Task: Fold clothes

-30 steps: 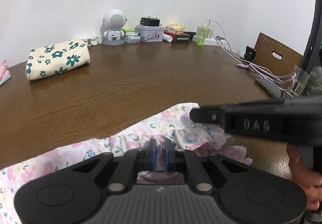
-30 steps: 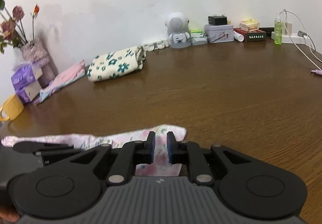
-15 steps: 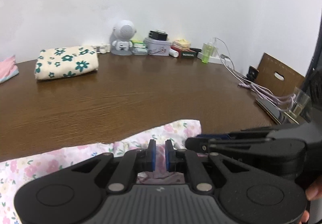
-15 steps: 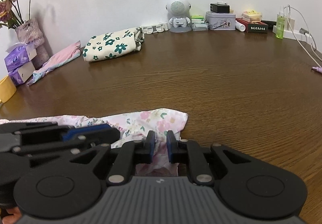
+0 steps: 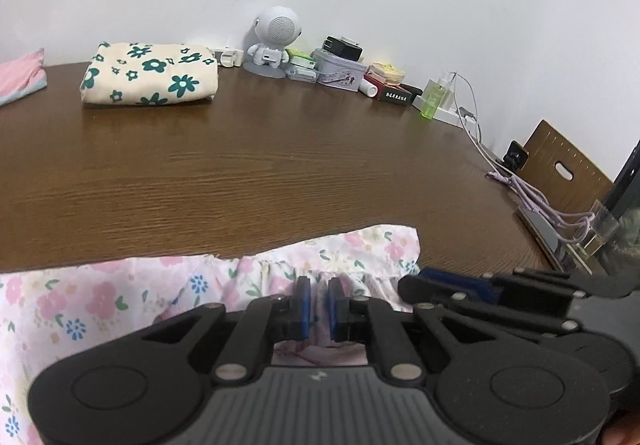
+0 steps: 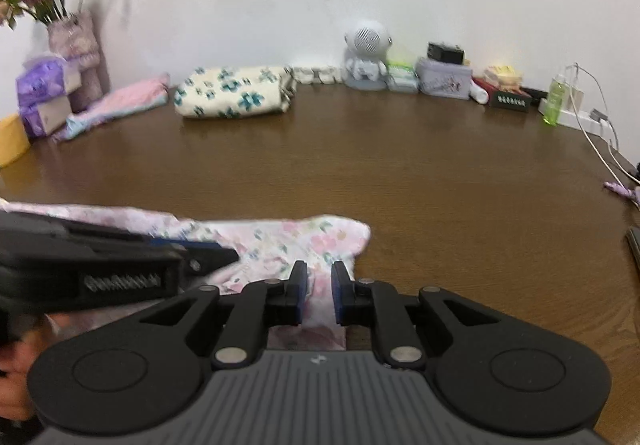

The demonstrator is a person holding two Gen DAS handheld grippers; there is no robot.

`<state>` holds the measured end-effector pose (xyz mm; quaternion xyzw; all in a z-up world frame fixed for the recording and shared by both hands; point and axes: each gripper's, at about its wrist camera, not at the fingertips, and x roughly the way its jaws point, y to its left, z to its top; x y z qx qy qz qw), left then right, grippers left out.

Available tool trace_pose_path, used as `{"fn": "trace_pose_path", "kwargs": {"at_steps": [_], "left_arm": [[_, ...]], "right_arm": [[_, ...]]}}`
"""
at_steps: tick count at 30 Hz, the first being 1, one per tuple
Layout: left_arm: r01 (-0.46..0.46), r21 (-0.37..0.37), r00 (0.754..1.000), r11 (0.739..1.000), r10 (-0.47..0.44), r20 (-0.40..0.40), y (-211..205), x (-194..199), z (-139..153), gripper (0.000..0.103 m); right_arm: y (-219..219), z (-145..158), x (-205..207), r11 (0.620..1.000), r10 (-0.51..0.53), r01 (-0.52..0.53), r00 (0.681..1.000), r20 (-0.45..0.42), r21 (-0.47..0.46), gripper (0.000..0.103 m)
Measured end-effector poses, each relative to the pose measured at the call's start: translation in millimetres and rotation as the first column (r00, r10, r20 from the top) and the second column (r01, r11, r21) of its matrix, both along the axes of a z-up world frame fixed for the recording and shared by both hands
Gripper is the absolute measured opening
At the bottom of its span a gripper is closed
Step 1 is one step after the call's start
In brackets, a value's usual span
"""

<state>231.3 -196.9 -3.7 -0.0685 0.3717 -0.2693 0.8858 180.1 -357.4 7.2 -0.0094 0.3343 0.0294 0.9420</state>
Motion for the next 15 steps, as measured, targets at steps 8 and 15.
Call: {"fn": "trace_pose_path", "kwargs": {"at_steps": [8, 15], "left_arm": [[0.006, 0.011, 1.000, 1.000, -0.006, 0.003, -3.6, -0.6, 0.6, 0.007], [0.009, 0.021, 1.000, 1.000, -0.010, 0.012, -4.9, -3.6, -0.9, 0.007]], "right_arm": [[5.7, -7.1, 0.1, 0.999, 0.008, -0.008, 1.000, -0.012, -0.038, 0.013], [2.3, 0.2, -5.0, 1.000, 0.022, -0.022, 0.999, 0.030, -0.002, 0.013]]}}
